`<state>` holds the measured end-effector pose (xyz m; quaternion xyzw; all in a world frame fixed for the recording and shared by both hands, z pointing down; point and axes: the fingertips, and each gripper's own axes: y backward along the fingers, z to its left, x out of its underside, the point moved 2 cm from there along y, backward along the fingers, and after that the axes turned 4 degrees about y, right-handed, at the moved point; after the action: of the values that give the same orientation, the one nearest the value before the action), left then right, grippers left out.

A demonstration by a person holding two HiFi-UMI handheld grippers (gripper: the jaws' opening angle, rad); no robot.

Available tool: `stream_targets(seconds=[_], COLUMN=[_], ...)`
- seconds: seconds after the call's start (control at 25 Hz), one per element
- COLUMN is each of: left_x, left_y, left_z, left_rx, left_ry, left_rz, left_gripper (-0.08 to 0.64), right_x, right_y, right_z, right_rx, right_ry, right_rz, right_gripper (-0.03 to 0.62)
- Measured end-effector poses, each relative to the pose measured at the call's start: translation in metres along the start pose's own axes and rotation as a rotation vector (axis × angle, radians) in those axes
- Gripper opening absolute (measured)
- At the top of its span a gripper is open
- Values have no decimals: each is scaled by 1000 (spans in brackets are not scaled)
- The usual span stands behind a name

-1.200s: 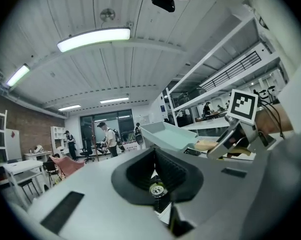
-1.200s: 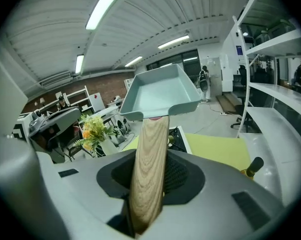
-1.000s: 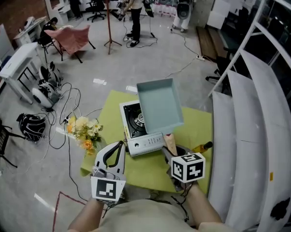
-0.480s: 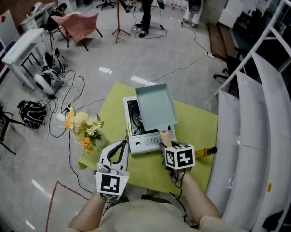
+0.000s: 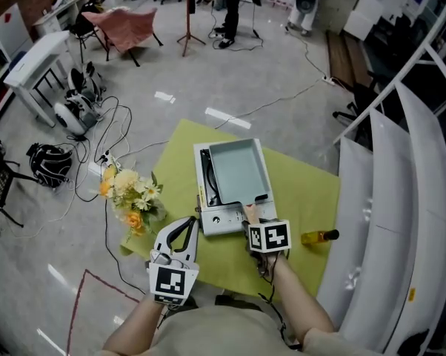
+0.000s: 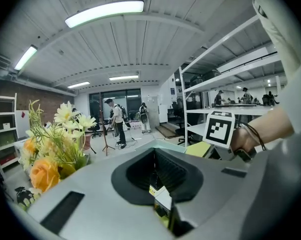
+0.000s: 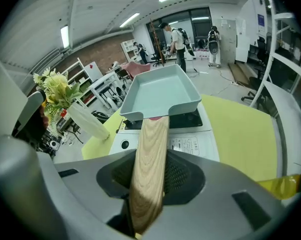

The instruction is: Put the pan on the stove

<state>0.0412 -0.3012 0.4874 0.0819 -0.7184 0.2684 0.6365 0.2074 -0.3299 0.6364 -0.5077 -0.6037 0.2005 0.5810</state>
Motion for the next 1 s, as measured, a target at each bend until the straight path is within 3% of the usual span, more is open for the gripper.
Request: stream_targets(seconds=[0.36,0.76,1.0], left_x=[12,19,19], left_y=[-5,2,6], left_z=[1,2,0], left_rx=[28,34,38], left_ry=[31,8,-2], left_rz=[32,56,59], left_gripper=[8,8,6], right_x=[-1,-9,-15], right_y=[-20,-25,-14], right_z=[-3,-3,-10], right_rx=[20,6,-3], right_ry=[-13,-28,-32], right_rz=[25,20,-21], right_gripper=[117,126,217])
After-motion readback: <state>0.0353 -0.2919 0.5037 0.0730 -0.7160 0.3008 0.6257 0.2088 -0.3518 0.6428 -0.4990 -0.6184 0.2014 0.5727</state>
